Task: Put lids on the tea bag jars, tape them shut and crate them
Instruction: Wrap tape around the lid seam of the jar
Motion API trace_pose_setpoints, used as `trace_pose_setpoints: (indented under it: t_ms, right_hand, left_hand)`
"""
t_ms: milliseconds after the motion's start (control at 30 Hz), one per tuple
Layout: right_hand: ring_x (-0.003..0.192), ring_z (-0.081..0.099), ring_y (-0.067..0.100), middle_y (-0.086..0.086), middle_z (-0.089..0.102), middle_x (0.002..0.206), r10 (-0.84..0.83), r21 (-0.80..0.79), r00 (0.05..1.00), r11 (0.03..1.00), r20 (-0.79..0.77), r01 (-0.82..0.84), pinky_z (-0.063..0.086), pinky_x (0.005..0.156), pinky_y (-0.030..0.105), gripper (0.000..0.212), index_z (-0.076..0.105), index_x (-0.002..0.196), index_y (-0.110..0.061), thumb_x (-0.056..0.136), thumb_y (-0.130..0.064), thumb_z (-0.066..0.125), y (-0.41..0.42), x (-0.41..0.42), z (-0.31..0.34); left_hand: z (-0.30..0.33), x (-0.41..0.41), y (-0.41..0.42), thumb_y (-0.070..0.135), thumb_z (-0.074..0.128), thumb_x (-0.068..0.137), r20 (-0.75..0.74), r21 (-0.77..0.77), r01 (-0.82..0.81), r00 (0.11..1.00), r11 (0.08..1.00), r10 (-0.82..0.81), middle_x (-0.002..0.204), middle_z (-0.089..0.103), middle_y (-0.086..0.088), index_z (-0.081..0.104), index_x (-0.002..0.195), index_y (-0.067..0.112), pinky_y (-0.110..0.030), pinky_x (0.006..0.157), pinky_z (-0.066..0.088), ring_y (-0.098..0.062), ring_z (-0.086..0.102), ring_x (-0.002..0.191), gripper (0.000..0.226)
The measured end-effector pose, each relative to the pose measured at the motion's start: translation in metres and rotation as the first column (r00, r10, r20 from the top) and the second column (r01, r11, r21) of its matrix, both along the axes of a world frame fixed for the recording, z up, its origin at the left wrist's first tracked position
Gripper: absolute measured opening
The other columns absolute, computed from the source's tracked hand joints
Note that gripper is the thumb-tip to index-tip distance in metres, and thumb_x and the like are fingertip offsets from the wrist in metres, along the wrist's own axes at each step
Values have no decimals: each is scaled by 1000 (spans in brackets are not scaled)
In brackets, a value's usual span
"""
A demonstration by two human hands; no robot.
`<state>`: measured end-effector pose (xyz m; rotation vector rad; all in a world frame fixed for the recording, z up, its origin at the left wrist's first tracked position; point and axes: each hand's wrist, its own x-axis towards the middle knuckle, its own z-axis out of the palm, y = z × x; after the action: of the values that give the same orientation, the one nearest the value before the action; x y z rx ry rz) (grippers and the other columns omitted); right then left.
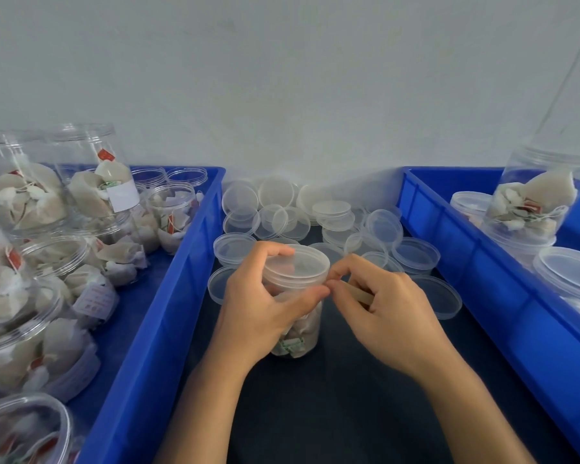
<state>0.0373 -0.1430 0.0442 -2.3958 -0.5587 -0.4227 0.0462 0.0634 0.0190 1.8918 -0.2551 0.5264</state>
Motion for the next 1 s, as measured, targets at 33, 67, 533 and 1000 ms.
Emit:
trace_pose_setpoints:
  t_ms: [33,67,533,1000]
  right_hand:
    - [60,57,17,-8,60,65,-3,-19,1000,1000,5,3,48,57,32,5,56,98,-46,101,-47,52,0,0,0]
    - [61,57,17,-8,60,64,-5,-33,1000,999,7,5,49,57,33,6,57,98,-46,101,-47,52,0,0,0]
    - [59,57,15,-15,56,58,-7,-70,990,997,143,17,50,54,35,19,63,92,-41,95,-52,48,1,-5,7]
    - [48,50,13,-17,47,52,-328,54,885,943,331,329,41,49,28,17,65,80,-34,94,-42,70,30,-7,-4]
  left_hand:
    - [0,0,0,74,84,64,2,10,-7,1000,1000,7,113,67,22,58,117,47,-26,81,61,-3,69,104,64]
    - [0,0,0,74,84,64,9,21,-14,1000,1000,14,113,67,23,58,116,48,-26,82,61,-2,69,105,64]
    - [0,-4,-6,65,83,72,62,48,-53,997,997,50,110,67,24,55,114,43,-19,80,57,-1,67,106,55]
    - [5,-3,-21,62,86,60,15,-40,-238,971,970,239,102,66,18,60,109,29,-35,77,60,-7,69,96,65]
